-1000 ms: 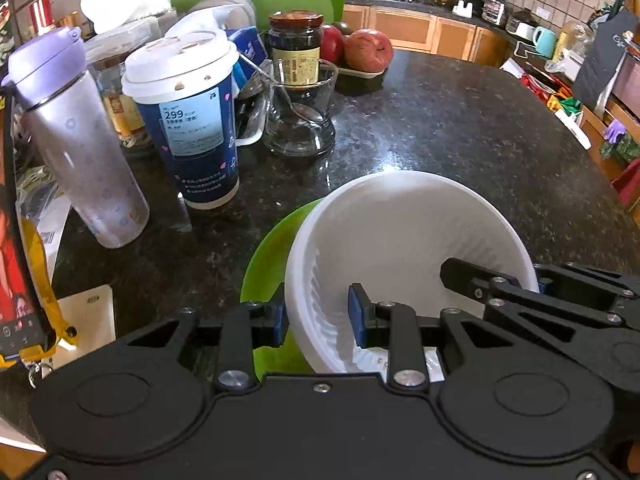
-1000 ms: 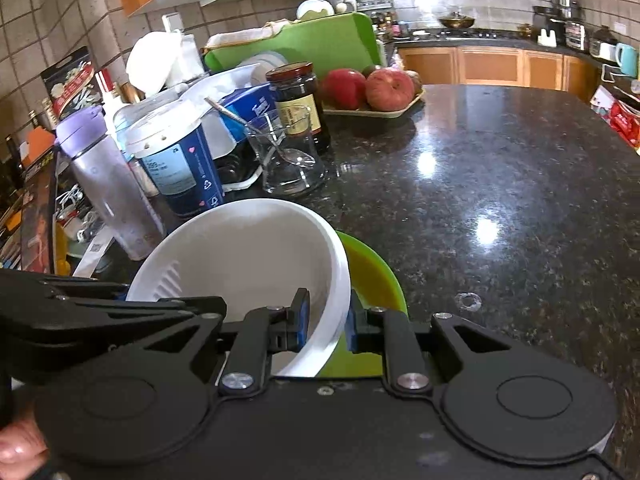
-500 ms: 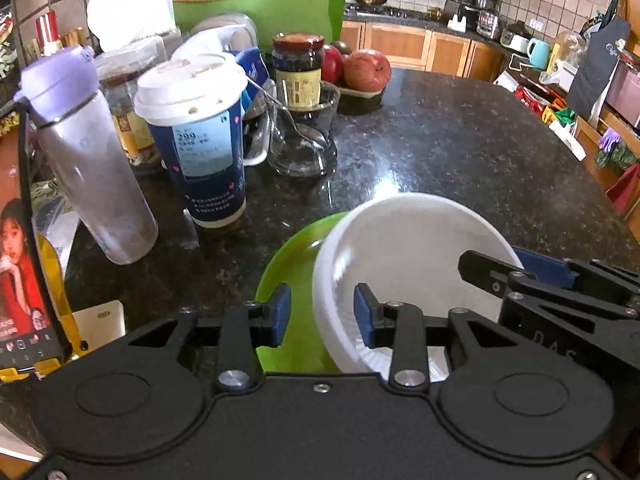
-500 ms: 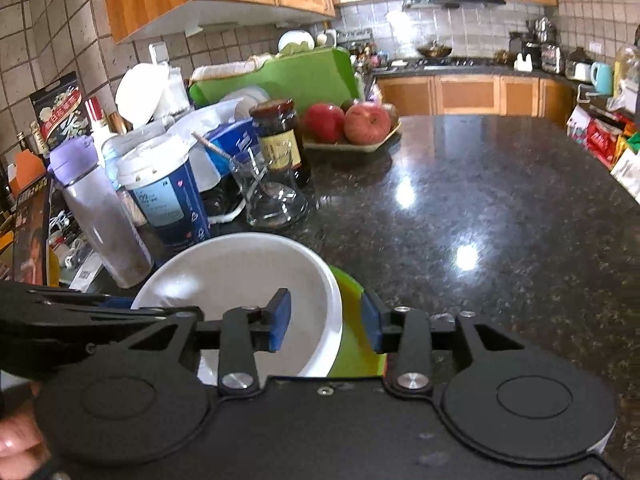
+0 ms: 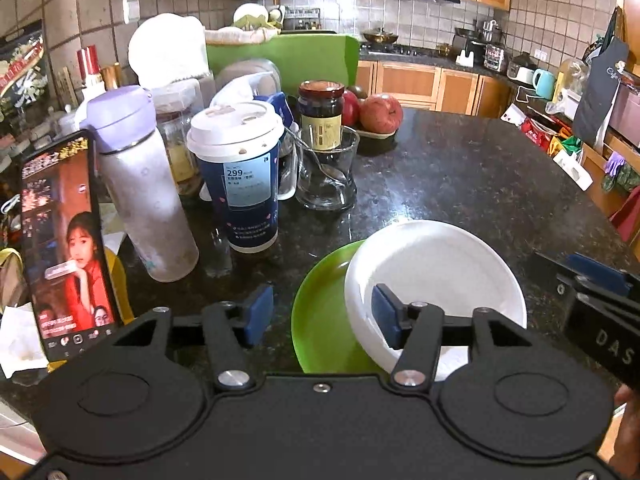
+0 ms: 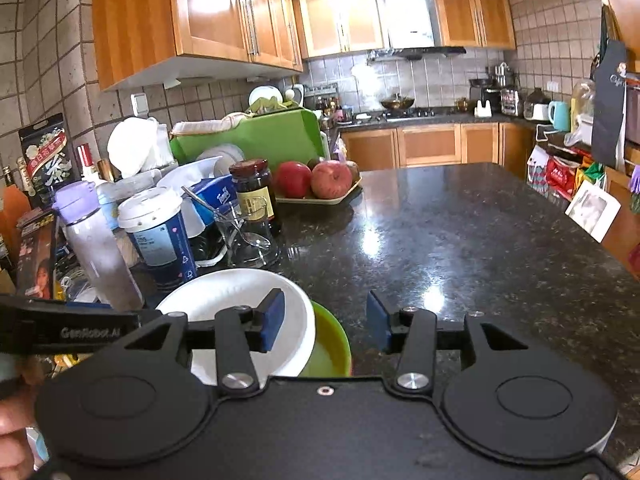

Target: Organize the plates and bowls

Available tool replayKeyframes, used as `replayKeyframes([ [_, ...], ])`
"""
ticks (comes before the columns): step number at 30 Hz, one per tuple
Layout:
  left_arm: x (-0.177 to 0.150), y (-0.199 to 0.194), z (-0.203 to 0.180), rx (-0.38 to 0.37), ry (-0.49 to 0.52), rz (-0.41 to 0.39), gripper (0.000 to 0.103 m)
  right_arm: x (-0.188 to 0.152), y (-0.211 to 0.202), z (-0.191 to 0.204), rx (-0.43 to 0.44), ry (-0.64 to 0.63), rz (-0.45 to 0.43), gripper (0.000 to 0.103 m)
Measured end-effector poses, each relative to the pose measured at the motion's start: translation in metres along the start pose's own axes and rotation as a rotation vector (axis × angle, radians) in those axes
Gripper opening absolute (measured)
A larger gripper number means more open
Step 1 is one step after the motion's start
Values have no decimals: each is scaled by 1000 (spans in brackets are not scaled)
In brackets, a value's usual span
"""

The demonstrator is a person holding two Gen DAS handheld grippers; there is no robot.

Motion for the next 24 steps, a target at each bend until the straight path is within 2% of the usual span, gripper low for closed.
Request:
replayKeyframes([
  [12, -20, -14, -20, 24, -33, -5, 60, -25, -47, -16, 28, -15, -38, 48],
  [24, -45, -46, -43, 111, -36, -28, 60, -48, -94, -30, 56, -33, -21, 49],
])
Point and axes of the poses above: each gripper's, at about its wrist camera, not at the fingertips, and y roughly the way its jaws point, z to its left, x to its top, the point moved 3 cm from there along y, roughly the way its jaws point, and after that the axes turned 7 degrees about -x, right-handed, at the moved point
